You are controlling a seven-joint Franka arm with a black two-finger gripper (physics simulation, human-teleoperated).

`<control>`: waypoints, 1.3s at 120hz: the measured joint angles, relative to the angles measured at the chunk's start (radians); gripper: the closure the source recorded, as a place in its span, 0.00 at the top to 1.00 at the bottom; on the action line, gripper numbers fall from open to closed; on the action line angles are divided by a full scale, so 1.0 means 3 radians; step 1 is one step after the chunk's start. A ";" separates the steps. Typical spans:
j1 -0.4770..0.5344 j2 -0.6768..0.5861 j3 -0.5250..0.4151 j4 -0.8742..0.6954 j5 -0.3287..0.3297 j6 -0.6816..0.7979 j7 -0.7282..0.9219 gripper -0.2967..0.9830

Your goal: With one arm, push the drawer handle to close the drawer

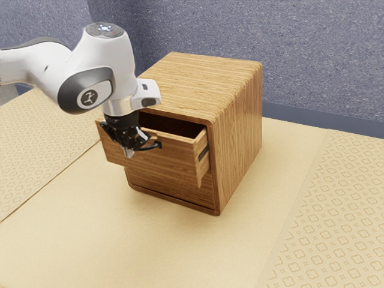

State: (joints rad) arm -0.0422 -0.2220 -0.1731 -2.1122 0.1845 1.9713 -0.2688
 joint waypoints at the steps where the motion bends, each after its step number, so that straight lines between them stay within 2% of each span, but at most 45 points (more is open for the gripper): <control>1: 0.0000 0.0005 0.0000 0.0005 0.0004 0.0003 0.0000 0.15; 72: -0.0008 0.0312 0.0000 0.0251 0.0276 0.0316 0.0018 0.15; 125: -0.0021 0.0460 -0.0003 0.0319 0.0382 0.0543 0.0038 0.14; 156: -0.0107 0.0295 0.0007 0.0316 0.0372 0.0334 0.0046 0.15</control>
State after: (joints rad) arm -0.0743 -0.1335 -0.1710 -2.0174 0.2962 2.0715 -0.2549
